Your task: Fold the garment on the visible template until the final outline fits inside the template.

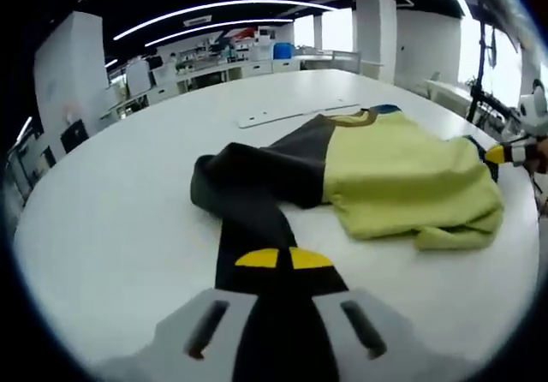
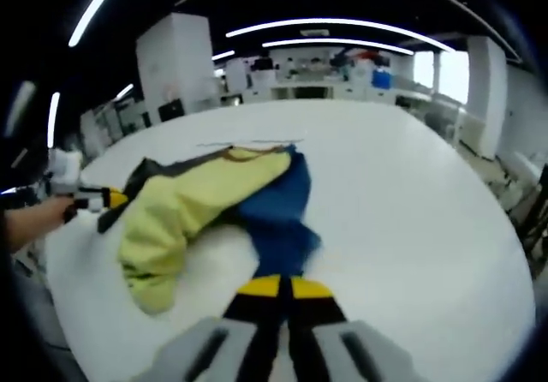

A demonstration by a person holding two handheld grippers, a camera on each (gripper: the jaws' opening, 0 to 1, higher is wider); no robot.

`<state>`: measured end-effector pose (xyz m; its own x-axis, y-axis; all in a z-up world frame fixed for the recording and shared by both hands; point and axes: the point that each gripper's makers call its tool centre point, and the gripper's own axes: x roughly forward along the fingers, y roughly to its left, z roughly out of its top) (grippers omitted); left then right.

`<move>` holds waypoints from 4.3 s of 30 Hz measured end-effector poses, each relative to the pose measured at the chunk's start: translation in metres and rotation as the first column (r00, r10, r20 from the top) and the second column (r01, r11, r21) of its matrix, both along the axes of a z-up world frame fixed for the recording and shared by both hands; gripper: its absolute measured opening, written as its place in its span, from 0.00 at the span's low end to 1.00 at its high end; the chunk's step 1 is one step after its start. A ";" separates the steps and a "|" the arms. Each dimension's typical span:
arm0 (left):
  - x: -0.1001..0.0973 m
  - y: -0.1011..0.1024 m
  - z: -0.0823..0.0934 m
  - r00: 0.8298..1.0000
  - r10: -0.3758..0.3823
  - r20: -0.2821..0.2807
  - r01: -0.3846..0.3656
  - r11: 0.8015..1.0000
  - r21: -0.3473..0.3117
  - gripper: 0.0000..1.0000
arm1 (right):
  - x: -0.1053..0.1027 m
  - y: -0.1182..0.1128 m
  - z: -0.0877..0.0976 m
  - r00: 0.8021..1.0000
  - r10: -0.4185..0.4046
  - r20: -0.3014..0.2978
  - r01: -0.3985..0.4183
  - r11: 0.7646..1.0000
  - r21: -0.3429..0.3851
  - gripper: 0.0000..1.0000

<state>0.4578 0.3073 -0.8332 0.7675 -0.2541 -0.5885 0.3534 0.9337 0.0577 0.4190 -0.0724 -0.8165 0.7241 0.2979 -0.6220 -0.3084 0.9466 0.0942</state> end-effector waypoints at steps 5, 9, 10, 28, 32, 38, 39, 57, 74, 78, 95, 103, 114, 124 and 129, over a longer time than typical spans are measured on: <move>-0.003 0.015 0.008 1.000 0.019 0.007 -0.019 0.999 0.028 0.00 | 0.005 -0.020 0.011 1.000 -0.021 0.016 0.022 0.999 -0.033 0.00; -0.006 0.031 0.014 0.999 0.049 0.011 -0.049 0.998 0.029 0.00 | 0.011 -0.043 0.015 0.999 -0.046 0.023 0.048 0.997 -0.058 0.00; -0.007 0.037 0.015 0.998 0.063 0.009 -0.064 0.998 0.028 0.00 | 0.014 -0.047 0.019 0.998 -0.057 0.041 0.059 0.997 -0.050 0.00; -0.016 0.102 0.019 0.987 0.161 0.002 -0.161 0.984 0.078 0.00 | 0.056 -0.122 0.017 0.994 -0.112 0.009 0.112 0.982 -0.154 0.00; -0.021 0.113 0.017 0.976 0.214 -0.023 -0.214 0.976 0.038 0.00 | 0.056 -0.128 0.015 0.993 -0.121 -0.003 0.118 0.978 -0.172 0.00; -0.021 0.126 0.014 0.971 0.235 -0.034 -0.233 0.971 0.052 0.00 | 0.056 -0.140 0.013 0.990 -0.140 -0.031 0.132 0.977 -0.169 0.00; -0.020 0.126 0.014 0.972 0.233 -0.036 -0.230 0.971 0.059 0.00 | 0.058 -0.143 0.013 0.990 -0.140 -0.034 0.132 0.975 -0.177 0.00; -0.001 0.148 0.021 0.977 0.209 -0.043 -0.201 0.968 0.152 0.00 | 0.068 -0.174 0.002 0.982 -0.166 -0.088 0.141 0.962 -0.233 0.00; -0.014 0.129 0.033 0.979 0.205 0.012 -0.205 0.977 0.054 0.28 | 0.069 -0.161 0.017 0.980 -0.198 -0.035 0.191 0.971 -0.145 0.35; -0.021 0.105 0.045 0.984 0.174 0.033 -0.173 0.984 -0.037 0.47 | 0.064 -0.141 0.027 0.987 -0.158 -0.010 0.157 0.985 -0.072 0.43; -0.059 -0.011 0.065 0.991 -0.106 0.079 0.118 0.979 -0.167 0.70 | 0.028 -0.030 0.025 0.993 0.113 -0.039 -0.111 0.992 0.052 0.63; -0.071 -0.049 0.051 0.983 -0.174 0.052 0.182 0.959 -0.219 0.65 | 0.018 0.011 0.014 0.977 0.209 -0.050 -0.207 0.977 0.050 0.56; -0.075 -0.079 0.035 0.968 -0.250 0.030 0.250 0.944 -0.213 0.46 | 0.010 0.055 -0.004 0.956 0.286 -0.061 -0.283 0.957 0.057 0.36; -0.076 -0.102 0.019 0.946 -0.324 -0.003 0.316 0.925 -0.210 0.27 | 0.012 0.074 -0.019 0.941 0.331 -0.069 -0.328 0.943 0.059 0.18; -0.075 -0.108 0.013 0.935 -0.355 -0.002 0.348 0.919 -0.187 0.20 | 0.012 0.084 -0.024 0.935 0.348 -0.069 -0.344 0.937 0.068 0.12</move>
